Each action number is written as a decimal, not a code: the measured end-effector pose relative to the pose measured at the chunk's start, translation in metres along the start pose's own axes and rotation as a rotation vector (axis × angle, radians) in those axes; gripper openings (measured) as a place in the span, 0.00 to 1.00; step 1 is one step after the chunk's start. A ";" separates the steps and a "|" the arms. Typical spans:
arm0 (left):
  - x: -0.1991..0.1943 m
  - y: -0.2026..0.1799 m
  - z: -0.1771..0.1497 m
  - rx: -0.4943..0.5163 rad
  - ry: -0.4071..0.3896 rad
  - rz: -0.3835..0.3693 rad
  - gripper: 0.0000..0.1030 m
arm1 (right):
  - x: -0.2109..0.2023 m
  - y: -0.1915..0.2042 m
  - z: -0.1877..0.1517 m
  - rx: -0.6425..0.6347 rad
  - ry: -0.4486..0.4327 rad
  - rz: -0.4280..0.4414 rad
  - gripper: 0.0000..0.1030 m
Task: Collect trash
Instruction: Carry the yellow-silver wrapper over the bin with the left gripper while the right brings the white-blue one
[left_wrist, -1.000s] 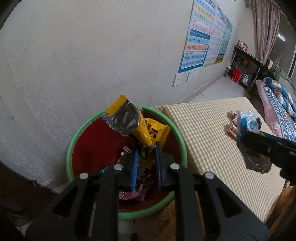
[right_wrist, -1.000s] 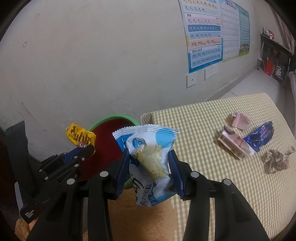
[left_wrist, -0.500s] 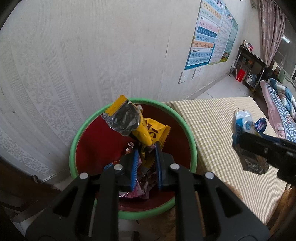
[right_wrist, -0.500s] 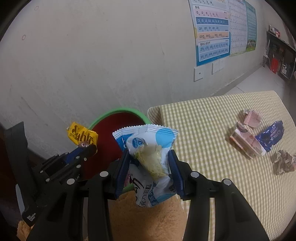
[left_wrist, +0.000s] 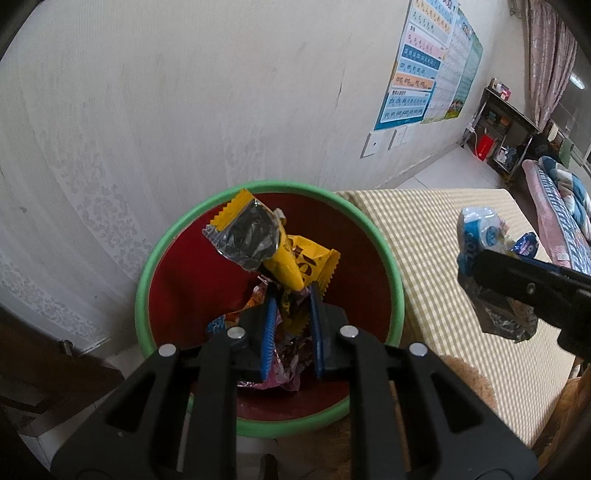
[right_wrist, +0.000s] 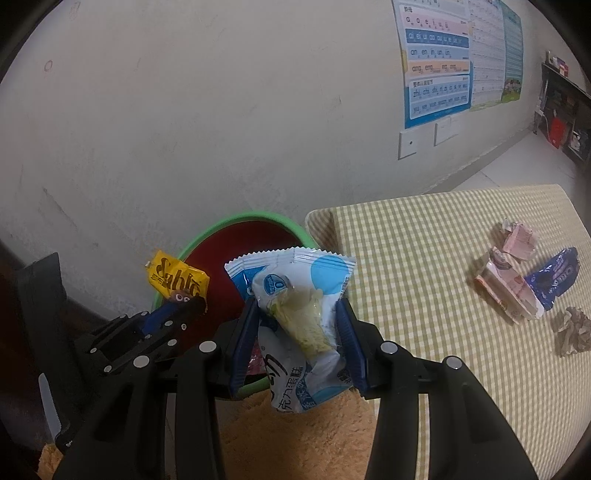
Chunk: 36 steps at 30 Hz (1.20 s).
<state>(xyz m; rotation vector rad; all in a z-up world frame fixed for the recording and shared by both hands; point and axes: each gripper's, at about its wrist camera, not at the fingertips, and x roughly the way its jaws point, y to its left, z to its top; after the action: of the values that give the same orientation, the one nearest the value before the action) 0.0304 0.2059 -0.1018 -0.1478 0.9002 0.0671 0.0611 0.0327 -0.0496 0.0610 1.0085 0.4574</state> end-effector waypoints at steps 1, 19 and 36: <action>0.001 0.000 0.000 -0.002 0.003 0.000 0.15 | 0.003 0.000 0.001 -0.001 0.002 0.001 0.42; 0.020 0.012 -0.010 -0.039 0.062 0.010 0.16 | 0.026 0.006 0.000 -0.005 0.042 0.017 0.42; 0.032 0.020 -0.013 -0.066 0.098 0.013 0.15 | 0.043 0.018 0.010 -0.014 0.056 0.057 0.42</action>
<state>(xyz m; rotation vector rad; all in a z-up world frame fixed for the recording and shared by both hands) 0.0383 0.2235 -0.1368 -0.2079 0.9969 0.1017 0.0828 0.0677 -0.0738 0.0643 1.0609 0.5207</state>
